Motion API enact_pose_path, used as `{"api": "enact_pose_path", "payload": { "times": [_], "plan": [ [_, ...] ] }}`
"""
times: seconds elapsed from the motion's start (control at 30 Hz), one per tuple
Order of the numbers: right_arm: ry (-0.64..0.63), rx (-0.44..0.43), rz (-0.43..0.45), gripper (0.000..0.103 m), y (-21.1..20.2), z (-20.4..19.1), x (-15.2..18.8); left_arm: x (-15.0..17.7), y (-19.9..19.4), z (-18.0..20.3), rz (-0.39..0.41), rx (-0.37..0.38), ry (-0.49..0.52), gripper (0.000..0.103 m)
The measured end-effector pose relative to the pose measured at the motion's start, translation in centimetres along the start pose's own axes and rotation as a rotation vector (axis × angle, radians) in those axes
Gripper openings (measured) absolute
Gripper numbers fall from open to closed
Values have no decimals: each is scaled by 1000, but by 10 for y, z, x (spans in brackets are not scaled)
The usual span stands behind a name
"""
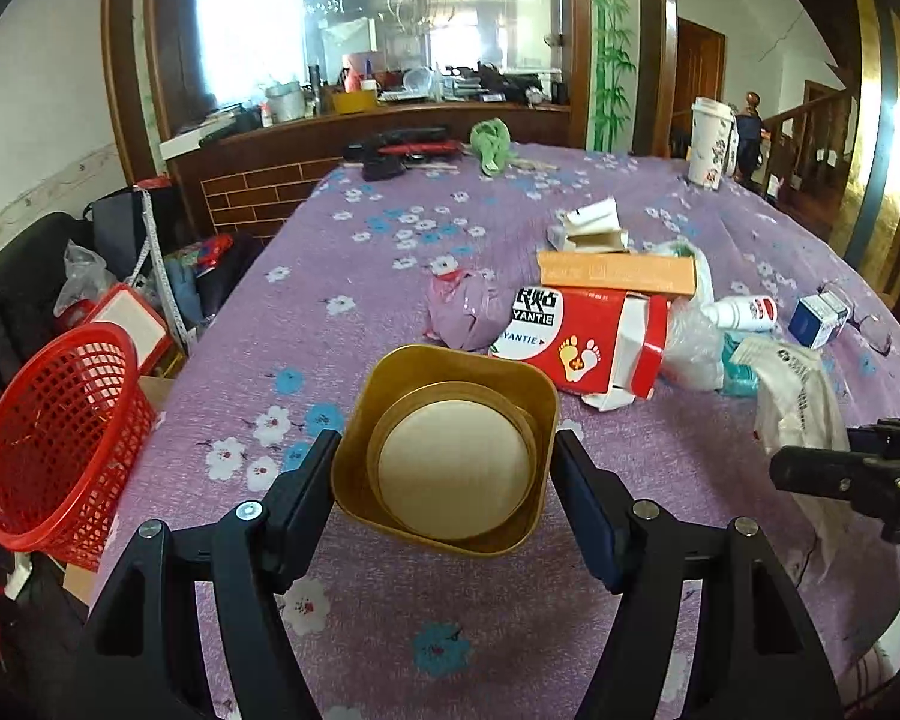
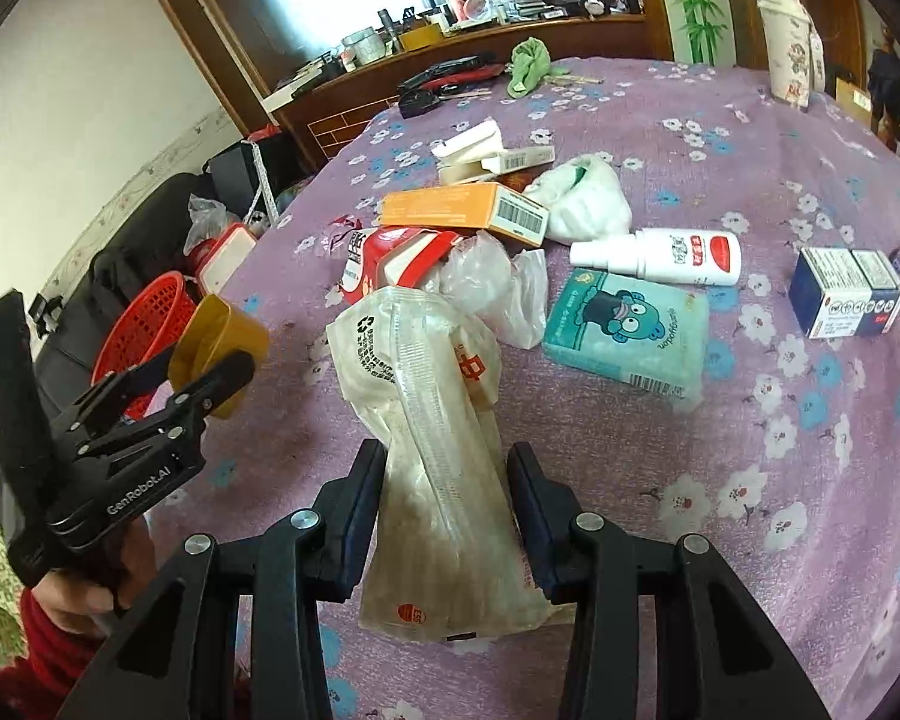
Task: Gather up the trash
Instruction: 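Lift the tan cup with the left tool while the right tool lifts the white bag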
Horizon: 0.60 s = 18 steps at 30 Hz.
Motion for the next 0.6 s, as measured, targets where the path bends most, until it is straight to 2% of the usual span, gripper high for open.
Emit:
{"api": "enact_pose_path", "payload": {
  "times": [0.5,0.6],
  "plan": [
    [-49,-8,0,46,9,-24,-5,-3,-12,-8,34,-20,-7,68],
    [-56,-1,11,46,6,-24,-6,-2,-11,-10,14,-10,-5,68]
  ]
}}
Point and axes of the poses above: each gripper's, at about its wrist camera, not at the fingertips, and y roughly the way its jaws point, z to its right, x to its underside, the point moved 5 cm from there along y, roughly the way its jaws point, and after that the axes turned 14 degrees about -x, right-handed, at the moved point
